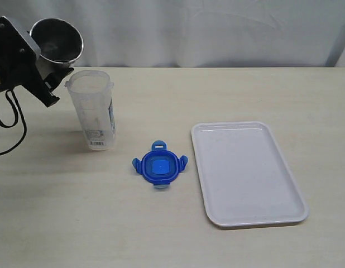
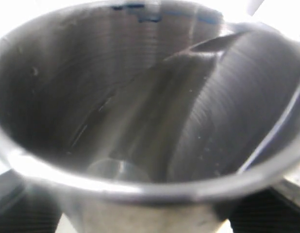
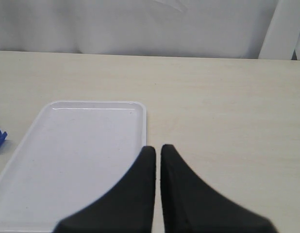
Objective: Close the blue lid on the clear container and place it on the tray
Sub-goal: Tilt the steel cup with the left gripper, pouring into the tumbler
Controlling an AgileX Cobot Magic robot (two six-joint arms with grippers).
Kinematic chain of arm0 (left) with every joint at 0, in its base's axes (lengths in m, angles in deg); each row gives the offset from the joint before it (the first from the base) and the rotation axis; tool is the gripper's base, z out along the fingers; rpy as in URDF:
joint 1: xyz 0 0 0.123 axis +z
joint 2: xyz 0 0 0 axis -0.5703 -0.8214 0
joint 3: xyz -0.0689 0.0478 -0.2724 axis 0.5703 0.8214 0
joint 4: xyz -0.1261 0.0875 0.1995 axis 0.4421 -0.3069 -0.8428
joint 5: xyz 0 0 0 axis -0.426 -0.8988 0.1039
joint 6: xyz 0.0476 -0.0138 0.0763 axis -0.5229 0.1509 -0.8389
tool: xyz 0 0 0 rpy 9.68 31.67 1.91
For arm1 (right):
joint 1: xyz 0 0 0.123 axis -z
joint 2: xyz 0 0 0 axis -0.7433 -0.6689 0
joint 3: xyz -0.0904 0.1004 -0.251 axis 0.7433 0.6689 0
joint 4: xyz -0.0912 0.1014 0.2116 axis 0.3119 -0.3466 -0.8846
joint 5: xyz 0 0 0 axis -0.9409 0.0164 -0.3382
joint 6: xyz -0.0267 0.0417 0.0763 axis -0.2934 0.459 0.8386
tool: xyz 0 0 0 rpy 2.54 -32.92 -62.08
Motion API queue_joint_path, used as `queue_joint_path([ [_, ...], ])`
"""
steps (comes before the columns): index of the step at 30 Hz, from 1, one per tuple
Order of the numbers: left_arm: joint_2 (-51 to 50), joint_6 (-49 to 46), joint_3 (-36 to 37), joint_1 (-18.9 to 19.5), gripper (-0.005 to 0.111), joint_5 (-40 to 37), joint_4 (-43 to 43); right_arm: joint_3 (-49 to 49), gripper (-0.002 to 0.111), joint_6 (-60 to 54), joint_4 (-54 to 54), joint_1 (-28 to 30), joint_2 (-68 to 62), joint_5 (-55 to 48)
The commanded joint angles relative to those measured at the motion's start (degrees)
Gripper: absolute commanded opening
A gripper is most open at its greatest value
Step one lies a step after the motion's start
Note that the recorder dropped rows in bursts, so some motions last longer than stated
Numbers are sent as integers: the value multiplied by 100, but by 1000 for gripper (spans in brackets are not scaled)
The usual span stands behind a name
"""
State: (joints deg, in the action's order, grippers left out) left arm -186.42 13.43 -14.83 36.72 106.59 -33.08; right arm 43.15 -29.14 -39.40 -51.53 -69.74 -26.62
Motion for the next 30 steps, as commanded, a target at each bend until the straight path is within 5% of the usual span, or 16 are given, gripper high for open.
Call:
queue_joint_path([
  [1, 106, -160, -111, 5, 0, 392, 127, 15, 5, -8, -23, 7, 24, 3],
  [30, 106, -709, -111, 5, 0, 378, 127, 15, 5, -8, -23, 7, 24, 3],
])
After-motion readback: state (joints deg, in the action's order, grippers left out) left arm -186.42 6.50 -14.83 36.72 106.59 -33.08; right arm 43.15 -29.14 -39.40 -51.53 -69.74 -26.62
